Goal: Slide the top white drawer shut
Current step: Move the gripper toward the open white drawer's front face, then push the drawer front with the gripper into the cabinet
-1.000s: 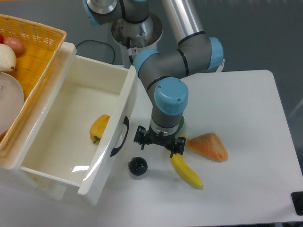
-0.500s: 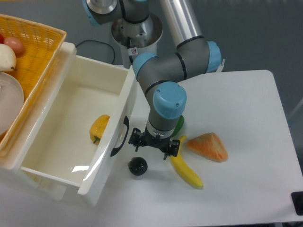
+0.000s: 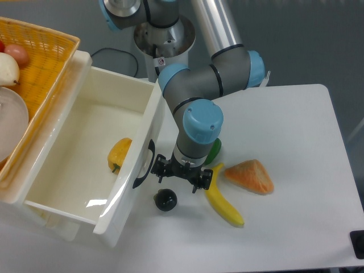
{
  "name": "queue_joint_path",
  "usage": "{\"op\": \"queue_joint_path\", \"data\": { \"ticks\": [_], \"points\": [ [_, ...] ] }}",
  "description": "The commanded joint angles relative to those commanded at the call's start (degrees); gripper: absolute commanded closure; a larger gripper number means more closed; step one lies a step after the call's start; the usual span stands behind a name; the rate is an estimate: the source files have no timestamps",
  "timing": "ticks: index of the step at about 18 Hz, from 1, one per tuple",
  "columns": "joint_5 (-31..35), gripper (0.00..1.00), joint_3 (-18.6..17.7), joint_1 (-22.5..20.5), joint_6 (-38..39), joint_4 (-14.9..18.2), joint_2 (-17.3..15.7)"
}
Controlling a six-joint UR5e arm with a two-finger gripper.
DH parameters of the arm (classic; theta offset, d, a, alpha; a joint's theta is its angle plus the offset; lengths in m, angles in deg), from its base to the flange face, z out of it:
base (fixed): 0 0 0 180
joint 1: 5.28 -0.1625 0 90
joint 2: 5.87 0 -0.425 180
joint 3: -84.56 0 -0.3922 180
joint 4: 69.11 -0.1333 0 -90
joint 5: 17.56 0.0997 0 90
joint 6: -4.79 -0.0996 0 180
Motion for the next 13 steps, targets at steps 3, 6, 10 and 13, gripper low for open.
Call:
{"op": "queue_joint_path", "data": {
  "ticks": [3,6,10,13],
  "points": [
    [0.0,0.00,-0.1,0.0,-0.1,0.0,-0.1],
    [0.0,0.00,-0.1,0.0,-0.2,0.2,-0.3],
    [-0.2,0.00,-0.3,0.0,-0.3,0.9,-0.6],
    [-0.2,0.00,-0.3,0.6,-0.4,1.6,-0.7]
  ]
}}
